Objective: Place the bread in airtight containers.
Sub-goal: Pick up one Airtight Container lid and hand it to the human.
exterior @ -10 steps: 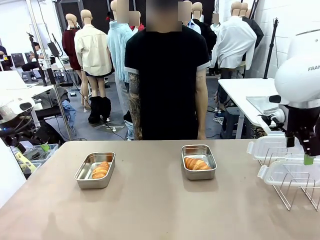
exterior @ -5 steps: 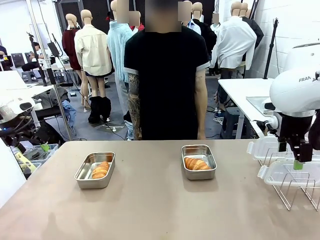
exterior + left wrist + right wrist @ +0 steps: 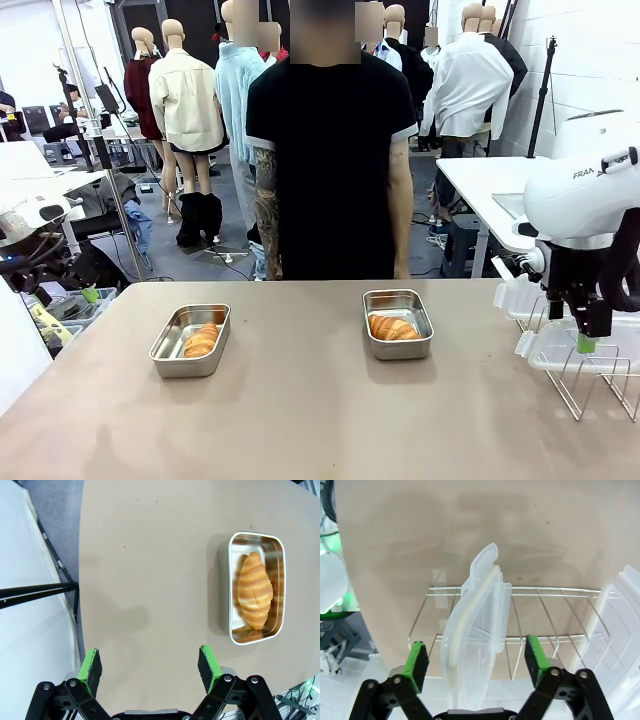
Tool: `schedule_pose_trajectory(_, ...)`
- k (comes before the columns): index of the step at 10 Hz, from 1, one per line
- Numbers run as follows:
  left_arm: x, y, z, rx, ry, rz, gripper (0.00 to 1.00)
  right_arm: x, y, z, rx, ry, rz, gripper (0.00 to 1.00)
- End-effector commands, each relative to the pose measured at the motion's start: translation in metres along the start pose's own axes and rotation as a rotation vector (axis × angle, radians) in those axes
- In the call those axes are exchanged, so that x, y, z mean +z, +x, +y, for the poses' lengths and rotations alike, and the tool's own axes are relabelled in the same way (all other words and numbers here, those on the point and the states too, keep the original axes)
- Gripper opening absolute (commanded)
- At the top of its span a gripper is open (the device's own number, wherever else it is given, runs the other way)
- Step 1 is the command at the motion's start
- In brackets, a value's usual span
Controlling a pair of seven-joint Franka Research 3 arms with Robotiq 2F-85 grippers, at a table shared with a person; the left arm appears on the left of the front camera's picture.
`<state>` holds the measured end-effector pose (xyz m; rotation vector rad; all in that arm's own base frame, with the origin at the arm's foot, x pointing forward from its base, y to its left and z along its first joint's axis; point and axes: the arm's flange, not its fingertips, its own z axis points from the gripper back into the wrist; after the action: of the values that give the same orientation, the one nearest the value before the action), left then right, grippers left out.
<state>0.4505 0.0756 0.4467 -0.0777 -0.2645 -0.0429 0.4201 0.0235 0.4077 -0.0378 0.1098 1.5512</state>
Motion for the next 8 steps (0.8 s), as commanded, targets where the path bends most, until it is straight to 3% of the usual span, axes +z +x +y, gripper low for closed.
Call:
schedule_pose_trajectory(1,0.0008,-0.0021,0.0004,0.012,0.014,-0.002,1.00,0.0036,0.0001,-0.0055,0.003,-0.010,-0.017,0.71)
schedule_pose_trajectory(4,0.0008,-0.0021,0.0004,0.012,0.014,-0.002,1.00,0.0063,0.0013,-0.0034,-0.004,-0.010,-0.012,0.13)
schedule_pose_trajectory(5,0.0008,-0.0021,0.0004,0.012,0.014,-0.002,1.00,0.0065,0.0021,-0.0039,-0.005,-0.011,-0.015,0.00)
schedule_pose_trajectory(8,0.0008,-0.0021,0.0004,0.012,0.014,-0.002,1.00,0.0071,0.0042,-0.0043,-0.002,-0.003,-0.017,0.00)
